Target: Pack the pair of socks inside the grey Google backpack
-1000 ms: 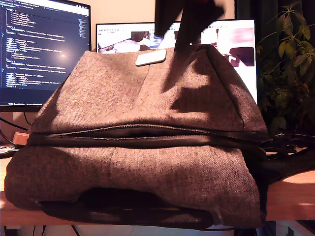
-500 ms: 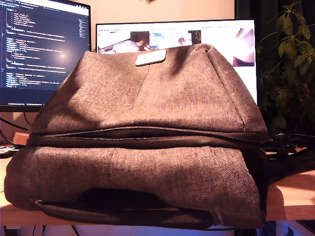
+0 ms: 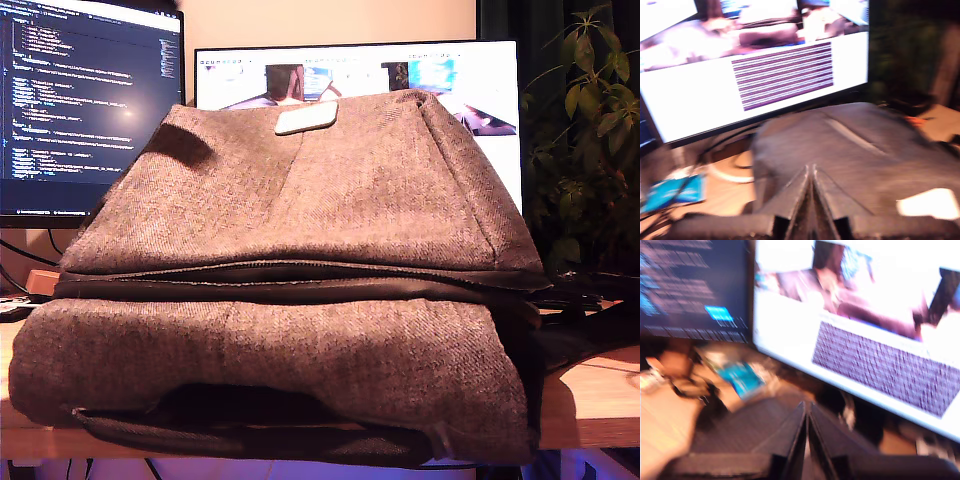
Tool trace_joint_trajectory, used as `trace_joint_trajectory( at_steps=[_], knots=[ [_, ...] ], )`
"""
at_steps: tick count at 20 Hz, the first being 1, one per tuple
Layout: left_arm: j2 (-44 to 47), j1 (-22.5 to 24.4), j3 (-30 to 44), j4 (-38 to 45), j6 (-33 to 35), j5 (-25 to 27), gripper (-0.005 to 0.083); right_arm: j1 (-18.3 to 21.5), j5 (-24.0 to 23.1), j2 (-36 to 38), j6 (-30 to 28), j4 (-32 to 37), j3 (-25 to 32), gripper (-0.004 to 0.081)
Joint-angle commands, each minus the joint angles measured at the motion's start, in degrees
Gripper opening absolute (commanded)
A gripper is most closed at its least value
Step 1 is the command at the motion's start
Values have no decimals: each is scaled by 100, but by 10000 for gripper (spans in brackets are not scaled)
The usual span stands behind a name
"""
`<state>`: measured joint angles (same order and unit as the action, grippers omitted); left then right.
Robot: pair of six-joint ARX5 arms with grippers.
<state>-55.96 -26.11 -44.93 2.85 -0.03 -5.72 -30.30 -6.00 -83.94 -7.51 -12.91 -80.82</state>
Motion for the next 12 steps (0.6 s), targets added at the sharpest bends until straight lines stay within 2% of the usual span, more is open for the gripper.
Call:
trace_joint_trajectory(
  at_steps=[1,3,6,12],
  knots=[
    [39,146,61,-173,15,-42,-21,68,-17,376,22,205,501,-12],
    [61,306,63,-549,289,-107,-21,164,-15,774,22,389,1102,-12],
    [302,361,87,-957,289,-293,-21,345,-9,1532,24,468,1904,-12],
    [1410,407,586,-1508,350,-264,-21,531,77,3303,28,291,3163,-12]
  ],
)
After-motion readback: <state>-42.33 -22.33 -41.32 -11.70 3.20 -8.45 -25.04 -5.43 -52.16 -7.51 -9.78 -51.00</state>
